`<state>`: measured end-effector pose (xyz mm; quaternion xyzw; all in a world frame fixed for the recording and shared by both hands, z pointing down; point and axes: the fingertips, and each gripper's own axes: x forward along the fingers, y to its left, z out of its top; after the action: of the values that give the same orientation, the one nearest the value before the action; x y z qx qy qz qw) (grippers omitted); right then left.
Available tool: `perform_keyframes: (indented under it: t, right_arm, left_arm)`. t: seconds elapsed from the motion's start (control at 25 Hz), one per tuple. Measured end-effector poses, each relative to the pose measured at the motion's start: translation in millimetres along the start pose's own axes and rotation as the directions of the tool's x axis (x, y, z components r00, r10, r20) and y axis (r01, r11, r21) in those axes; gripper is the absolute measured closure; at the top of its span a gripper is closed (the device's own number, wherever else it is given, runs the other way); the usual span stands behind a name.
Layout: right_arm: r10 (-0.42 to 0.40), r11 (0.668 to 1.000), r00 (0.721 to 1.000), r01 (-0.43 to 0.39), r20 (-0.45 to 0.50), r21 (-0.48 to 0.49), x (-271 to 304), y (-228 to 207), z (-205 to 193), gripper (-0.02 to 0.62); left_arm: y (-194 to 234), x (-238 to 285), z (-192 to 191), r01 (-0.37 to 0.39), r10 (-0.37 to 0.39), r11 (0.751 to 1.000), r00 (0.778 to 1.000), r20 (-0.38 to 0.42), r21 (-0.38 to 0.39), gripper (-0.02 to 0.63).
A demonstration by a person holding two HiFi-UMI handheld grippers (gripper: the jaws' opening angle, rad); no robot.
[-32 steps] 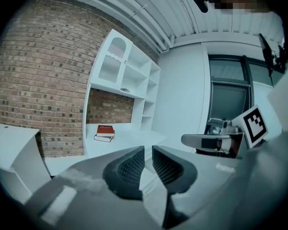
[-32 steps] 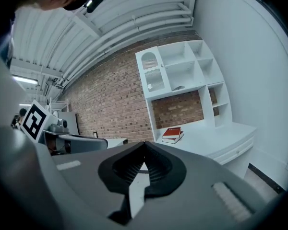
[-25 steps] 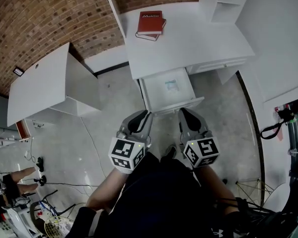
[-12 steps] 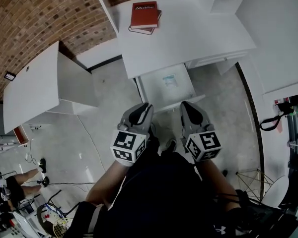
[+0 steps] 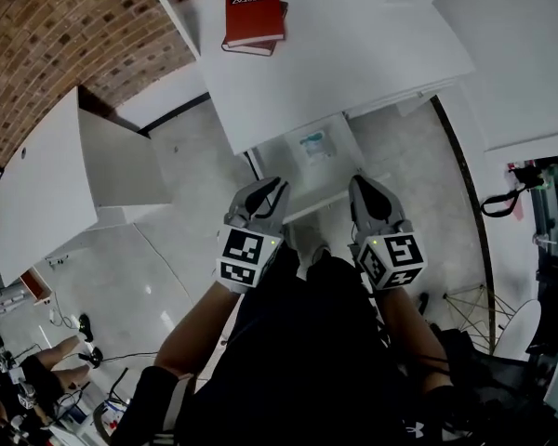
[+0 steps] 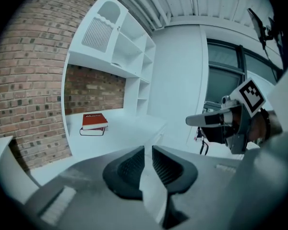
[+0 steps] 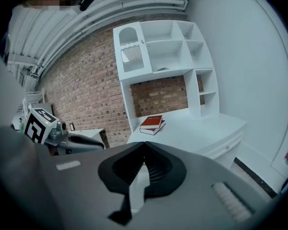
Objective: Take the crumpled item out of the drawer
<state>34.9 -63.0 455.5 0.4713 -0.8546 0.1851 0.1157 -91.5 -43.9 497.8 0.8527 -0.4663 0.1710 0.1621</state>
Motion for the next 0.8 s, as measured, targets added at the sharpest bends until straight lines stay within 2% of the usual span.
perform_keyframes:
  t: [0.24,0.36,0.48,0.8]
  right_arm:
    - [-0.048,0.999,0.998,0.048,-0.039,0.01,11.6,-20.7,-11.3,0.592]
    - [-0.05,0.998,0.997,0.052,-0.059,0.035,15.6,-30.2,-21.7,0.592]
    - [-0.053,0.997,0.996,0.057,-0.078,0.055,13.6,-41.6,-33.2,0.592]
    - [-0.117,0.983,0.988,0.13,-0.105,0.13,3.9,-80.4,-59.5,0.592]
  left_arm:
    - [9.5,49.2,-18.8,0.07,-0.064,0.992,0.996,-0.057,0.103,0.551]
    - [18.3,78.2,-26.1,0.082,-0.07,0.981,0.995,-0.074,0.175,0.551]
    - [22.0,104.6,-42.7,0.113,-0.086,0.967,0.988,-0.125,0.228,0.551]
    - [21.5,164.5,-103.7,0.244,-0.137,0.919,0.934,-0.33,0.309,0.551]
